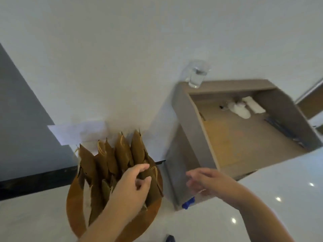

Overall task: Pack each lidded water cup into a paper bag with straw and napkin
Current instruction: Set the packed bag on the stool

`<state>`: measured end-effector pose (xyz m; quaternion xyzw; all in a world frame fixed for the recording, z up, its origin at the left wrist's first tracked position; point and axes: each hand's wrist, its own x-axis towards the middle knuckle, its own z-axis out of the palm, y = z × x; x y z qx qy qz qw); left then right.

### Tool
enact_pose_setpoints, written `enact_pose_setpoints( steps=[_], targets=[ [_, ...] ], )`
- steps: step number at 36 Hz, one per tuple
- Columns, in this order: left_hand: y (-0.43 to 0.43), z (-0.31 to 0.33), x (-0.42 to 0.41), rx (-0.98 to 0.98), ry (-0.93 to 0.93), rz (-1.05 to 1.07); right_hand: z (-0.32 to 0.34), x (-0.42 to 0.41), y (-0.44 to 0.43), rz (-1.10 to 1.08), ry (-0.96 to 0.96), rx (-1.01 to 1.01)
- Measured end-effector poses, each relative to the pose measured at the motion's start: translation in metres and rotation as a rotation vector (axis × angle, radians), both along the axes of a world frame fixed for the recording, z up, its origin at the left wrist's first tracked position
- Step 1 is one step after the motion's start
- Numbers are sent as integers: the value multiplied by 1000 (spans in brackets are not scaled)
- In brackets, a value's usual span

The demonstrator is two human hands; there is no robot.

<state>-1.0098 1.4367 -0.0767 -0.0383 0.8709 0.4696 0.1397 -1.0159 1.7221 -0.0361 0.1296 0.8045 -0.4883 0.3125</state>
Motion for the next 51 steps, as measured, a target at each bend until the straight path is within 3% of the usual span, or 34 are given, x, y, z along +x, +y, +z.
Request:
enact_pose_setpoints(
  steps=[2,5,9,15,25,29,37,40,45,51],
  targets=[
    [23,3,-5,21,5,-63,31,5,17,-170,149,-25],
    [60,9,-13,37,-8,-156,42,7,45,-363,373,150],
    [111,12,-22,21,44,-293,22,10,83,-503,256,203],
    [182,-1,-45,-55,190,-389,-28,8,138,-485,86,138],
    [306,-61,-89,-419,402,-225,-110,-73,272,-451,100,179],
    [322,-77,-83,-418,402,-122,-122,-99,305,-363,147,197],
    [340,-72,-83,-556,281,-99,-126,-164,295,-122,171,275],
    [338,-70,-95,-606,282,-87,-133,-179,296,-130,157,337],
    [334,-44,-181,-589,360,44,-130,-182,303,-131,149,335],
    [340,-32,-243,-712,367,109,-123,-169,300,-69,245,456]
  ],
)
